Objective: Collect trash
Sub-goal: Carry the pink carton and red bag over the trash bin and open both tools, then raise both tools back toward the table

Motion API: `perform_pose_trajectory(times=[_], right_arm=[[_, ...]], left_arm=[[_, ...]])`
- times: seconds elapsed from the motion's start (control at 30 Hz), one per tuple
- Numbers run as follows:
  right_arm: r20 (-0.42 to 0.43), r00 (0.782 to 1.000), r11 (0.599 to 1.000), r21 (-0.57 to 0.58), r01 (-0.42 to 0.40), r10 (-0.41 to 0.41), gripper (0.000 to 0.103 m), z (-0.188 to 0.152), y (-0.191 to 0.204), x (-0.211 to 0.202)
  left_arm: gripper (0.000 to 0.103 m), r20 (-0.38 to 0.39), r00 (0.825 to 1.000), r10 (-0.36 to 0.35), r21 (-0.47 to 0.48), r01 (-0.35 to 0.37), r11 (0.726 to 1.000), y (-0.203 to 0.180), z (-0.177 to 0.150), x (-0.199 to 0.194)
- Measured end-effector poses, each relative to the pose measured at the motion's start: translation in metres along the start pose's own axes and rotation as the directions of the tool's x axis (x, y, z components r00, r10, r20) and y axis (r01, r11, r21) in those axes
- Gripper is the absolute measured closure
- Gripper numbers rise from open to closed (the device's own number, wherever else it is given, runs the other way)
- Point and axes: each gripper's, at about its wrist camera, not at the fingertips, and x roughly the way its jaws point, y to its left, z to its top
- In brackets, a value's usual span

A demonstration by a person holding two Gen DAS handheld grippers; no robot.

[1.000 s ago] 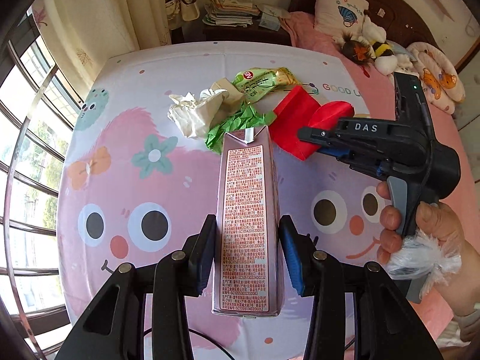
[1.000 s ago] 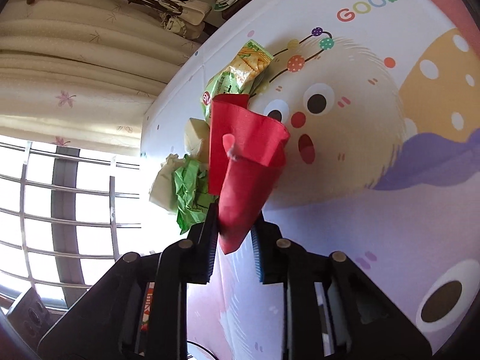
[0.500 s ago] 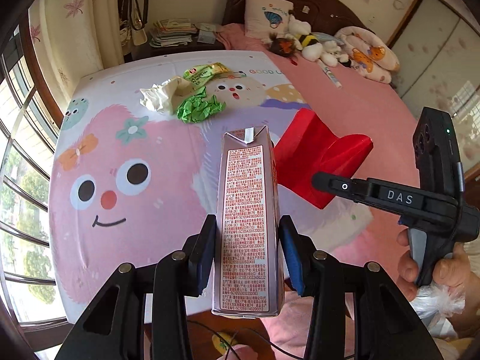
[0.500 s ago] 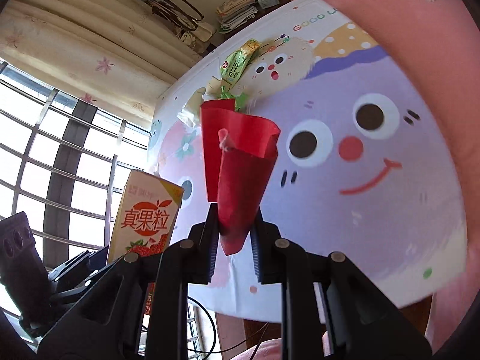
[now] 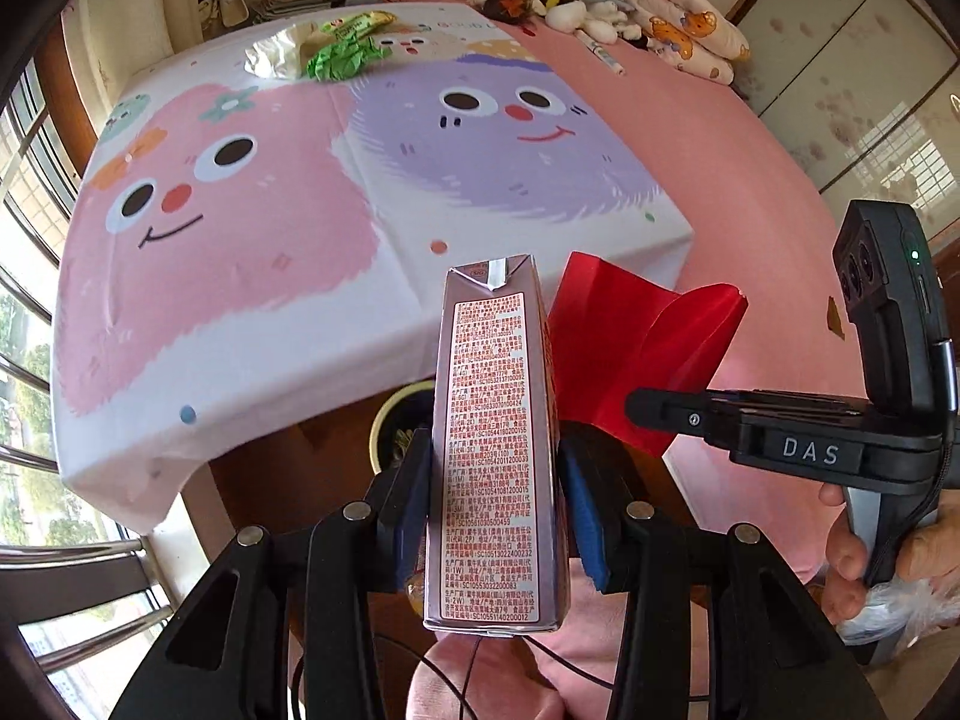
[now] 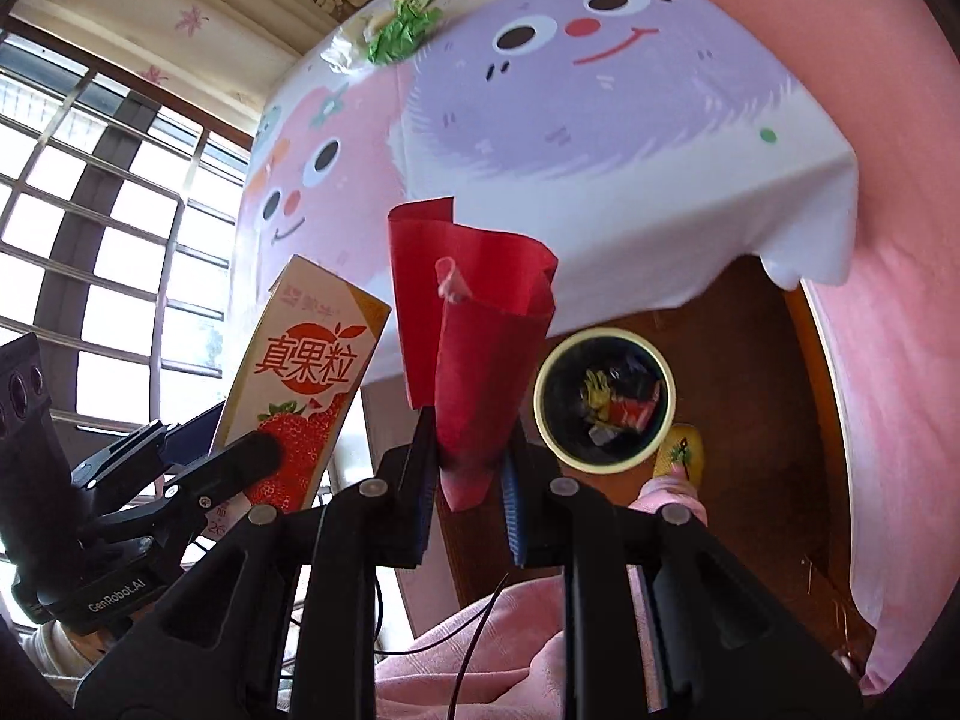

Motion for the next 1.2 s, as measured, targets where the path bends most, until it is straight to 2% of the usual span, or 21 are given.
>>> perform_pose_trajectory(times=[0.2,0.33,0.57,0.7,0.77,0.8,0.87,0.93,0.97,1.03,1.13,1.2], right_arm=[[-0.094,0.993,0.997,0.022,0.069,-0.067,0.086,-0.046,-0.029,0.032],[-0.172,0.981,0.993,0.050,0.104,-0.094,0.086,-0.058,-0.059,0.080],[-0.273,0.950,0.985,0.043,0.167,-0.150,0.086,-0.077,-0.120,0.221],[-0.311,0.931,0.979,0.011,0.206,-0.192,0.086,-0.079,-0.154,0.302],[-0.314,0.931,0.980,0.003,0.198,-0.187,0.086,-0.076,-0.167,0.332],[-0.312,0.931,0.981,-0.006,0.194,-0.187,0.086,-0.072,-0.172,0.344],[-0.324,0.926,0.980,-0.023,0.199,-0.196,0.082,-0.071,-0.180,0.366],[-0.335,0.921,0.978,-0.020,0.207,-0.201,0.074,-0.070,-0.190,0.379],[-0.334,0.920,0.978,-0.017,0.210,-0.203,0.070,-0.070,-0.195,0.382],[-0.329,0.923,0.979,-0.012,0.205,-0.198,0.067,-0.070,-0.199,0.380],[-0.311,0.932,0.982,-0.025,0.186,-0.185,0.067,-0.068,-0.204,0.369],[-0.300,0.938,0.985,-0.033,0.172,-0.174,0.067,-0.065,-0.196,0.359]], left_arm=[[0.061,-0.074,0.997,0.000,-0.029,-0.002,1.000,-0.005,-0.035,0.056],[0.061,-0.117,0.993,0.015,-0.058,-0.022,0.998,0.004,-0.052,0.115],[0.061,-0.137,0.989,0.065,-0.103,-0.079,0.991,0.037,-0.088,0.253],[0.061,-0.166,0.980,0.106,-0.084,-0.121,0.989,0.052,-0.103,0.321],[0.057,-0.184,0.974,0.129,-0.074,-0.144,0.987,0.057,-0.106,0.345],[0.054,-0.191,0.971,0.142,-0.072,-0.158,0.985,0.061,-0.109,0.354],[0.033,-0.208,0.964,0.165,-0.072,-0.183,0.980,0.068,-0.114,0.367],[0.019,-0.198,0.964,0.176,-0.076,-0.194,0.978,0.074,-0.114,0.368],[0.018,-0.188,0.965,0.181,-0.075,-0.198,0.977,0.075,-0.113,0.364],[0.018,-0.174,0.964,0.200,-0.062,-0.213,0.975,0.073,-0.115,0.356],[0.018,-0.171,0.963,0.210,-0.058,-0.222,0.973,0.068,-0.109,0.345],[0.018,-0.170,0.964,0.207,-0.067,-0.221,0.973,0.069,-0.094,0.335]])
